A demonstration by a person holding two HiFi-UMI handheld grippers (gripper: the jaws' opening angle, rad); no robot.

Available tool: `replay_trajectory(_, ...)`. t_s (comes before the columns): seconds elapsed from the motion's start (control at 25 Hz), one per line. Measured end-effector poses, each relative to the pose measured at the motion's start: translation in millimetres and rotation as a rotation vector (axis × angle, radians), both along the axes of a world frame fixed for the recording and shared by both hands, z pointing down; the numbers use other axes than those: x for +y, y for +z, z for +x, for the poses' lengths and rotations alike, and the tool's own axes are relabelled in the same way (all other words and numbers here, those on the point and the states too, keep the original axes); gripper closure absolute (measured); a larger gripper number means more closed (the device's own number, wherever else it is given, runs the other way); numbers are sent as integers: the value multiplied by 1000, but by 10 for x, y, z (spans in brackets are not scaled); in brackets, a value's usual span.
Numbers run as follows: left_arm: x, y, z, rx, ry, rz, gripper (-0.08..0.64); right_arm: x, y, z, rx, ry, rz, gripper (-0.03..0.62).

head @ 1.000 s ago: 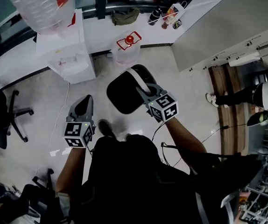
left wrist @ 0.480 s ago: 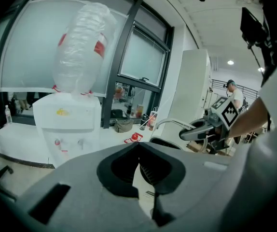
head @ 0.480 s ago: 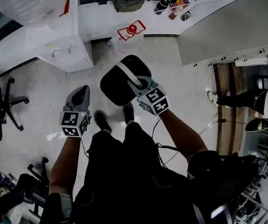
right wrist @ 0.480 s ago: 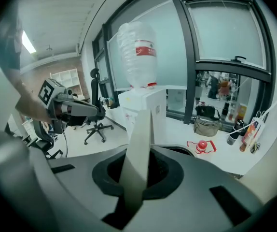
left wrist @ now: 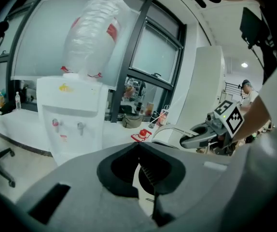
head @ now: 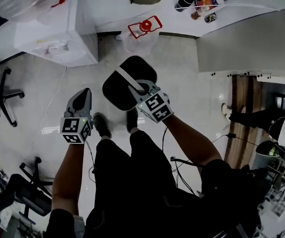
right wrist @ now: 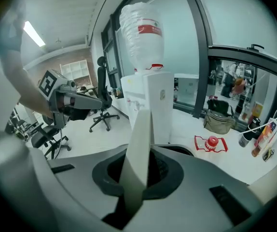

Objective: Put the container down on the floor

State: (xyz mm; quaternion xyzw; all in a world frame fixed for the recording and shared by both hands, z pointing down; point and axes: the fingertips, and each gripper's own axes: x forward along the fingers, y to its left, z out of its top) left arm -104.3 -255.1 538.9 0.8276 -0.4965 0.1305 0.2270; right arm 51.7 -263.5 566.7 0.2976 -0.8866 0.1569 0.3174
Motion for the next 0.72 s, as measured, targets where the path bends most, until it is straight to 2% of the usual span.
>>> replay_trajectory(0.16, -77, 246, 125, 22, 6, -8, 554, -63, 306, -15, 24, -72, -1, 566)
replay_trajectory(0.32, -197, 537, 203, 4, -4, -26, 554, -156, 622, -40, 35, -113, -6, 566)
replay_trajectory(0.48, -247, 907, 244, -13, -6, -55, 554, -252, 1004, -65, 29, -114, -17, 566)
replay_trajectory(0.72, -247, 1590, 175, -56, -57, -145, 554, -353, 1577, -83, 25, -88, -47, 566)
